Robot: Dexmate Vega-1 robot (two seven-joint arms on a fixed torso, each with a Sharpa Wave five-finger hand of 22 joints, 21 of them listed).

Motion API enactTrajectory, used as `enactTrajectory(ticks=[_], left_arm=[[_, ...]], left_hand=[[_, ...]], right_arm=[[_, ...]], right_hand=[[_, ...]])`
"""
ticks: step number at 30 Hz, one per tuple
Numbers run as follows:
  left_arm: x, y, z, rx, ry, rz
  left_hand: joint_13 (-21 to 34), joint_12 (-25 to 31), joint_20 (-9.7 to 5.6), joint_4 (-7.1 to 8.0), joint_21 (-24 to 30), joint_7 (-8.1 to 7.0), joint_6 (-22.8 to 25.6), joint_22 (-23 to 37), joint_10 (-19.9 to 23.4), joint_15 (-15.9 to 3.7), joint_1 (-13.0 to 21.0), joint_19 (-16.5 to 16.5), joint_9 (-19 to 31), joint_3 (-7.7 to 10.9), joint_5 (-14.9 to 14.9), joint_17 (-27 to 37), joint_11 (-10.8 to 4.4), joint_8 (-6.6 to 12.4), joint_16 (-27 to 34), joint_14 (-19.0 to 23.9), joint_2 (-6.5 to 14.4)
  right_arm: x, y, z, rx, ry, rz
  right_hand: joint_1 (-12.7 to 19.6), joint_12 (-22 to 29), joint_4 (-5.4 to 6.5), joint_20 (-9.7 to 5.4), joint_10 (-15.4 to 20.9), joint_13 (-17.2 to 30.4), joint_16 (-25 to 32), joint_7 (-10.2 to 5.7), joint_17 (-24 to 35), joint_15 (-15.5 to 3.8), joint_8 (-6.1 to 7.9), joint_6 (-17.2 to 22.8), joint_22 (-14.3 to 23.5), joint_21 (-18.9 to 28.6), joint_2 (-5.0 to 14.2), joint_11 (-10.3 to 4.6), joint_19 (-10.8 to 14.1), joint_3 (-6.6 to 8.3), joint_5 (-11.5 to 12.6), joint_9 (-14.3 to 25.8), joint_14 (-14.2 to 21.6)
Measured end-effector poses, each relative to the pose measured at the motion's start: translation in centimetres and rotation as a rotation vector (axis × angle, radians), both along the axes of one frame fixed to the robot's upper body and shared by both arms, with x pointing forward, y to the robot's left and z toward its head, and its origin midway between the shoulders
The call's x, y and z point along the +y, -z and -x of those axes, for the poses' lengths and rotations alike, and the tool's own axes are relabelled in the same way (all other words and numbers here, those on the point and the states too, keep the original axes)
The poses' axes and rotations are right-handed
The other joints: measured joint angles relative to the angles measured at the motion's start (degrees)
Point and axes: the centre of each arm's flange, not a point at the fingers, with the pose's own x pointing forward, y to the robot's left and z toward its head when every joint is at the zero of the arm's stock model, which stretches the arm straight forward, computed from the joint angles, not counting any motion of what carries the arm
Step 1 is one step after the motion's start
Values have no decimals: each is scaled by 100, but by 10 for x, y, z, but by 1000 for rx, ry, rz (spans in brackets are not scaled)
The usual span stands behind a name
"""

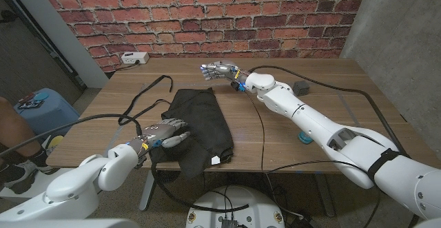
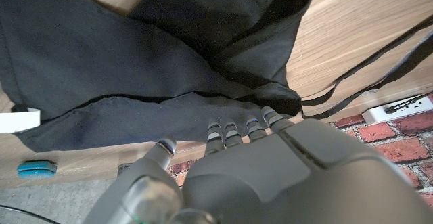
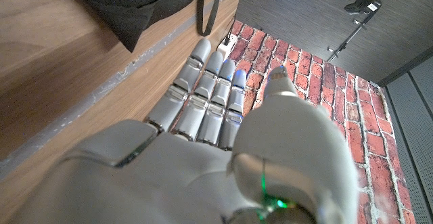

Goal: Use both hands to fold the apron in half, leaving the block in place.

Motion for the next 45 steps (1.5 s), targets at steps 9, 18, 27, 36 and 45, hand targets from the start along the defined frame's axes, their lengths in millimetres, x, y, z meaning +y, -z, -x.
enactTrajectory(ticks=[9,18,27,36,45], left_arm=[[4,2,-3,-21,-9,-21],[7,5,-7,-37,-11,-32],[7,8,-11,-39,-2,-34],[7,9,-15,-38,2,-35],[7,12,-18,-39,-7,-40]], left_hand=[[0,0,0,-24,0,10,-51,0,0,0,0,0,0,24,0,0,0,0,0,0,0],[0,0,0,0,0,9,-51,0,1,0,0,0,0,47,0,0,-1,0,0,1,0],[0,0,0,0,0,9,-51,0,1,0,0,0,0,47,0,0,-1,0,0,1,0],[0,0,0,0,0,9,-51,0,1,0,0,0,0,47,0,0,-1,1,0,2,0],[0,0,0,25,0,9,-51,0,2,0,0,0,0,71,0,0,-1,1,0,2,0]], right_arm=[[-17,1,-5,16,17,-44],[-39,3,-12,25,42,-82],[-64,7,-17,38,73,-137],[-83,15,-20,51,98,-173],[-96,19,-22,57,113,-201]], right_hand=[[-88,-32,25,-12,-65,-28,1,-8,-49,39,0,-118,0,-41,42,-21,-29,25,0,1,-128],[-156,-118,41,-33,-203,-79,-19,-1,-106,74,0,-267,-1,-78,20,-2,-110,8,-27,-27,-277],[-262,-139,57,-12,-226,-106,-19,29,-133,83,0,-297,-1,-138,20,21,-172,-8,-27,-27,-348],[-329,-161,80,28,-304,-132,-19,50,-185,113,0,-360,-1,-161,43,65,-212,-32,-27,-26,-439],[-426,-183,129,41,-338,-159,-19,60,-227,104,0,-410,-1,-204,31,73,-287,-31,-27,-26,-511]])
